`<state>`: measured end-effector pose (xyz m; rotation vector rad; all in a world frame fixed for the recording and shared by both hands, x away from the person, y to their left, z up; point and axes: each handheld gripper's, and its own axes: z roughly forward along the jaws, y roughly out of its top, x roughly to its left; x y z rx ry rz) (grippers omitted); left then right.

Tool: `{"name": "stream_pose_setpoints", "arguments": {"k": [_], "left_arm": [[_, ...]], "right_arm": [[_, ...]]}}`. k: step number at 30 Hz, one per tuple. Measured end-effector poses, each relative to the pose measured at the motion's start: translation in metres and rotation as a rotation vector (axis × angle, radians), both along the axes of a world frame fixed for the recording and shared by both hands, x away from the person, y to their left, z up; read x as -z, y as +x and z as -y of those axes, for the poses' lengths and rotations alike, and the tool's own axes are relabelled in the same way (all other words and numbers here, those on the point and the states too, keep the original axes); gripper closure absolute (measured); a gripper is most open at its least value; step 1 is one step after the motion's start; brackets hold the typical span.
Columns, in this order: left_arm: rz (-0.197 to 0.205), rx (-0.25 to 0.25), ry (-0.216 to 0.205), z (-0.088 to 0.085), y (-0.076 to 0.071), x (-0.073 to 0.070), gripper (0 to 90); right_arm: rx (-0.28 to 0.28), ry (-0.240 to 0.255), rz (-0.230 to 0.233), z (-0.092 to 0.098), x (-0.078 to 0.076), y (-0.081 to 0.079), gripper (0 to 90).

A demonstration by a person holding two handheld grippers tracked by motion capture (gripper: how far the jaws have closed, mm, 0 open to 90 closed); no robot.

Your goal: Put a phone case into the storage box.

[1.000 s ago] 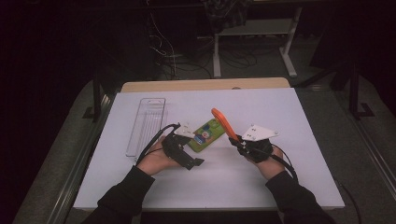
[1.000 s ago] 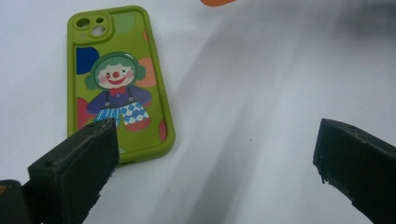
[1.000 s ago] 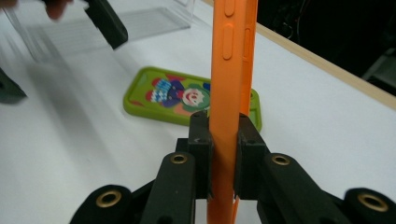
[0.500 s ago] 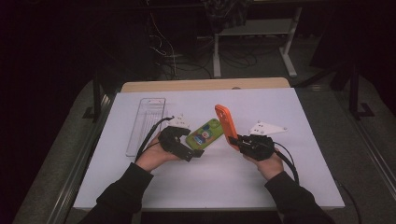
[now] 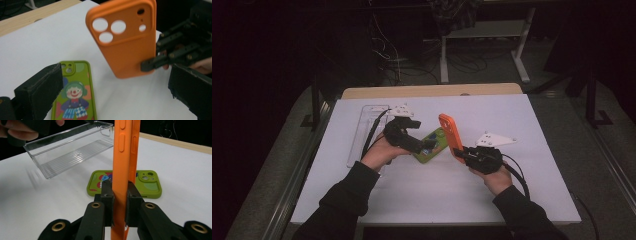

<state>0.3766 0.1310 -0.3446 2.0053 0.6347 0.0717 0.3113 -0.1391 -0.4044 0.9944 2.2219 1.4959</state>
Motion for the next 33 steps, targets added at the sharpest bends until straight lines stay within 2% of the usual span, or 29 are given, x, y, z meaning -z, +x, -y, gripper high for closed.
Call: {"name": "stream_pose_setpoints", "arguments": {"k": [4,6,9,14,19,21,29,33], "left_arm": [[0.000,0.015,0.008,0.006,0.004,-0.002,0.0],[-0.008,0.010,-0.015,0.010,0.004,-0.002,0.0],[-0.011,0.012,-0.017,0.016,0.004,-0.002,0.0],[0.012,0.023,-0.028,0.022,0.006,-0.001,0.0],[0.008,0.008,-0.041,0.028,0.005,0.002,0.0],[0.012,0.015,-0.040,0.029,0.006,0.003,0.0],[-0.004,-0.001,-0.089,0.034,0.007,0.006,0.0],[0.003,-0.003,-0.087,0.035,0.007,0.006,0.5]], "right_arm": [[-0.007,0.001,0.006,-0.005,-0.001,-0.002,78.4],[-0.010,0.001,0.007,-0.006,-0.002,-0.003,78.4],[-0.015,0.006,0.012,-0.009,-0.002,-0.004,78.4],[-0.026,0.013,0.017,-0.013,-0.002,-0.006,78.4],[-0.032,0.018,0.010,-0.017,-0.003,-0.007,78.4],[-0.035,0.018,0.017,-0.017,-0.003,-0.007,78.4],[-0.037,0.017,0.016,-0.020,-0.003,-0.008,78.4],[-0.038,0.011,0.015,-0.021,-0.001,-0.007,78.4]]}}
